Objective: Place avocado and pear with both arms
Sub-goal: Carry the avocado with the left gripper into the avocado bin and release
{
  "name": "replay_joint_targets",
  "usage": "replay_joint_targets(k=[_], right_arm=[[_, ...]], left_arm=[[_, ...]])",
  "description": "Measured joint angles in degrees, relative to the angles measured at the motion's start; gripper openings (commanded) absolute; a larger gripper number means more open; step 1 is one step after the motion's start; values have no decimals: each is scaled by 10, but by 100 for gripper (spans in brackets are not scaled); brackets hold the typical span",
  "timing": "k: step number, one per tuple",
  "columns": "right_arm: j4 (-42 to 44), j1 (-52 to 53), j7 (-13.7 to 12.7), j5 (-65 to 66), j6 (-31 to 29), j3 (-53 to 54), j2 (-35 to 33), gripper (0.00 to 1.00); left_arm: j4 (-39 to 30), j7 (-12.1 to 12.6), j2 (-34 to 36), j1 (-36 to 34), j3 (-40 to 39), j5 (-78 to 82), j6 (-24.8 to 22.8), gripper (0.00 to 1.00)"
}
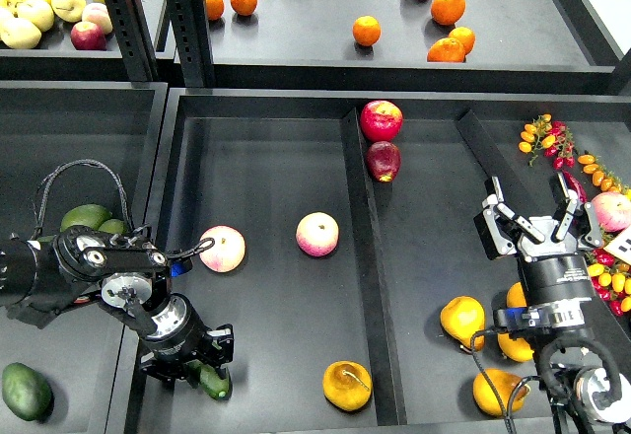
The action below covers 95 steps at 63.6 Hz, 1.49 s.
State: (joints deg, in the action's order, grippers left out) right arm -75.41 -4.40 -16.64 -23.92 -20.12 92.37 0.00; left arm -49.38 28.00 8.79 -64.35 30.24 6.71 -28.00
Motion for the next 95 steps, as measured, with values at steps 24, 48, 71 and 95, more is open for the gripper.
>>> replay_joint_targets(k=[24,48,71,95], right_arm=[[0,-2,0,0,0,0,0,100],[0,-3,-1,-2,-7,-16,0,100],[0,-2,-2,-2,-7,-55,0,100],[0,-2,-2,-1,-7,-67,0,100]], left_arm=[[-8,0,10,-38,-2,-27,0,30],[-13,0,45,-77,-3,-39,0,30],[-17,0,106,-112,-3,-39,0,30],[-33,0,185,-119,-2,-34,0,30]])
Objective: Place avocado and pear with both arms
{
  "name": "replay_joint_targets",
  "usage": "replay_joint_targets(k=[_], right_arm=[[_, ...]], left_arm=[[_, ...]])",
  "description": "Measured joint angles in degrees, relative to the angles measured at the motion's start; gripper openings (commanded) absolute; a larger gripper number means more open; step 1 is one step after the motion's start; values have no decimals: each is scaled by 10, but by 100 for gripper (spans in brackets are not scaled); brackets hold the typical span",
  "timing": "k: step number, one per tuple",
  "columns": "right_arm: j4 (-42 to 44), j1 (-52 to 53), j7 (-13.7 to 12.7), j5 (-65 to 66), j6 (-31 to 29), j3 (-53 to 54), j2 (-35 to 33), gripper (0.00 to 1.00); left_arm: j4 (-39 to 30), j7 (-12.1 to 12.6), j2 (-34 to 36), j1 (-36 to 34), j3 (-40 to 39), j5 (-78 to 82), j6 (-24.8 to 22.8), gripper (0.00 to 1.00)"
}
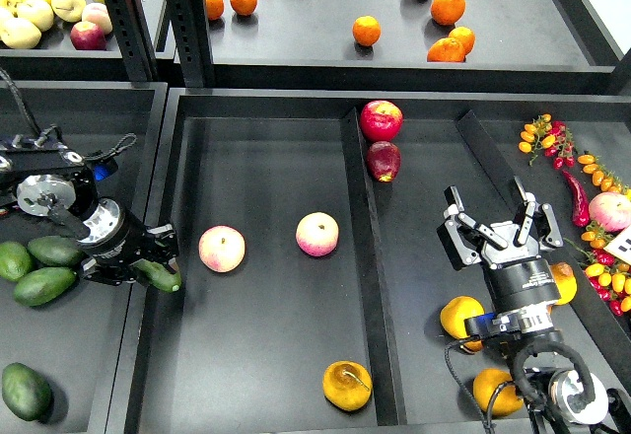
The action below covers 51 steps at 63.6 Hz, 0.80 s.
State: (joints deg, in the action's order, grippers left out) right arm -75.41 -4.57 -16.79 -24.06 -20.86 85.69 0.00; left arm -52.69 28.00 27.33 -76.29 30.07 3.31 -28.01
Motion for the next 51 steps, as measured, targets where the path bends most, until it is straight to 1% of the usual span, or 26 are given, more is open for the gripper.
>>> replay_joint_targets(k=[5,36,45,51], right_arm=[[0,0,0,0,0,0,0,100],[0,4,0,0,-1,-5,0,100],[0,27,0,0,7,-6,0,100],[0,59,-1,-4,25,-6,0,100]], left_arm=[[-1,0,23,-2,0,1,0,30],[-1,0,98,-2,0,20,0,30],[-1,0,112,1,1,29,0,30],[-2,0,116,4,1,30,0,30]])
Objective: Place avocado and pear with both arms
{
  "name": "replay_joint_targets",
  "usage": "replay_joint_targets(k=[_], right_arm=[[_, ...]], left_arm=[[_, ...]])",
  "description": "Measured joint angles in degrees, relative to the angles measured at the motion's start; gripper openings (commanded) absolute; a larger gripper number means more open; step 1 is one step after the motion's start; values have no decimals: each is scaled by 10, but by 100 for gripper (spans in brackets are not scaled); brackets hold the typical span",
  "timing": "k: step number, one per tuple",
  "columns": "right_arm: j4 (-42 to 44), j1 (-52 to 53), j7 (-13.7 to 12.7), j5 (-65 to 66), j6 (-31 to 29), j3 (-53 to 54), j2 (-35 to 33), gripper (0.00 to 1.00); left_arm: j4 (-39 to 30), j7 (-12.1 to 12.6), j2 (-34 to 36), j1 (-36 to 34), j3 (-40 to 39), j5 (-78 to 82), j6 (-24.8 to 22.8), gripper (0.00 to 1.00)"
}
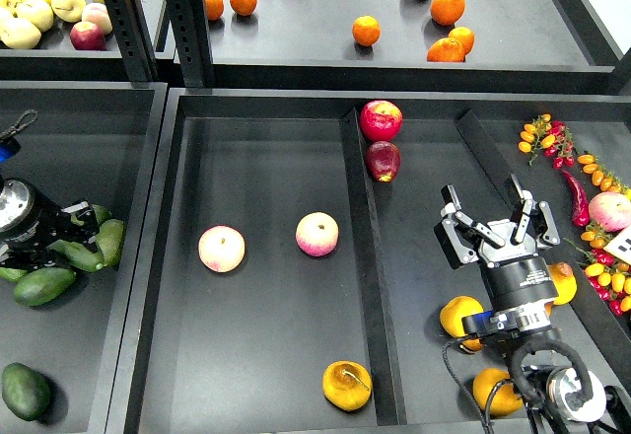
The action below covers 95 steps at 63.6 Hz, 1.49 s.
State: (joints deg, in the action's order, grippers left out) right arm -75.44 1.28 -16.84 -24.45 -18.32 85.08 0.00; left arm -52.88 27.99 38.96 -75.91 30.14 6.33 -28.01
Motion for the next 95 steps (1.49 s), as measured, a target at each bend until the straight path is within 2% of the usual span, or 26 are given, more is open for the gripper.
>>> replay_joint_targets(k=[11,21,37,53,95], right_arm=[[0,76,0,-17,79,0,0,100],[2,112,0,-20,114,-11,0,100],[2,117,0,-19,118,-39,0,100],[3,117,1,-17,118,-41,0,100],[12,118,1,-16,118,-40,0,100]], left_arm=[[-2,0,12,4,0,2,0,30],[-4,0,19,15,0,12,0,30],[-2,0,23,41,-3,18,0,30],[1,0,24,100,-38,44,0,30],[15,0,10,155,-52,45,0,36]])
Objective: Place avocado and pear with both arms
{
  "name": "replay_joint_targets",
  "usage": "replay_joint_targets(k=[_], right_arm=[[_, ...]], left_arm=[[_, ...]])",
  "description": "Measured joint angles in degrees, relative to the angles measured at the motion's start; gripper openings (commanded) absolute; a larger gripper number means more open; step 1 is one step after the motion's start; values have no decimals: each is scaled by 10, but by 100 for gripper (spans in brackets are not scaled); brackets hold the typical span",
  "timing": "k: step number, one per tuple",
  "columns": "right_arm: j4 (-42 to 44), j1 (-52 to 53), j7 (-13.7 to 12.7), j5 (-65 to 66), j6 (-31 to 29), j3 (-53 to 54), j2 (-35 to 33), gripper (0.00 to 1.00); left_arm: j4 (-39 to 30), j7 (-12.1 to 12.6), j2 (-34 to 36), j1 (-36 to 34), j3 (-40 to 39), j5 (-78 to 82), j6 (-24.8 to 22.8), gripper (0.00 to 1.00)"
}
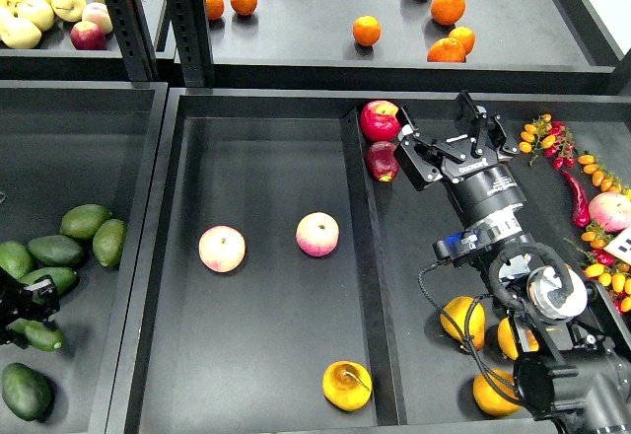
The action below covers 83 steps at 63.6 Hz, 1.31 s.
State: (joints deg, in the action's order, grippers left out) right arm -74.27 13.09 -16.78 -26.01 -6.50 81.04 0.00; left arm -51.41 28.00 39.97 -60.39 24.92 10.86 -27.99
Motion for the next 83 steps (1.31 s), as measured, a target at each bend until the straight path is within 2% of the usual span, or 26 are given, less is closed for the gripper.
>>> replay_joint_targets(k=[15,29,44,54,65,83], right_arm=[[1,0,0,0,-3,-3,0,100],[5,0,0,0,-4,-3,0,100],[10,0,0,0,-5,-6,0,100],[11,0,0,0,-5,-6,0,100],[11,0,0,0,-4,-7,0,100],[11,-7,-1,0,1,-20,0,100]], left_arm=[[6,0,-10,17,-8,1,0,39],[10,0,-12,21,-12,1,0,47],[12,0,-12,26,-16,0,0,61],[12,0,-11,26,-17,-1,0,66],[5,0,-7,22,-19,-1,0,76],[10,0,27,18,-120,-10,0,82]])
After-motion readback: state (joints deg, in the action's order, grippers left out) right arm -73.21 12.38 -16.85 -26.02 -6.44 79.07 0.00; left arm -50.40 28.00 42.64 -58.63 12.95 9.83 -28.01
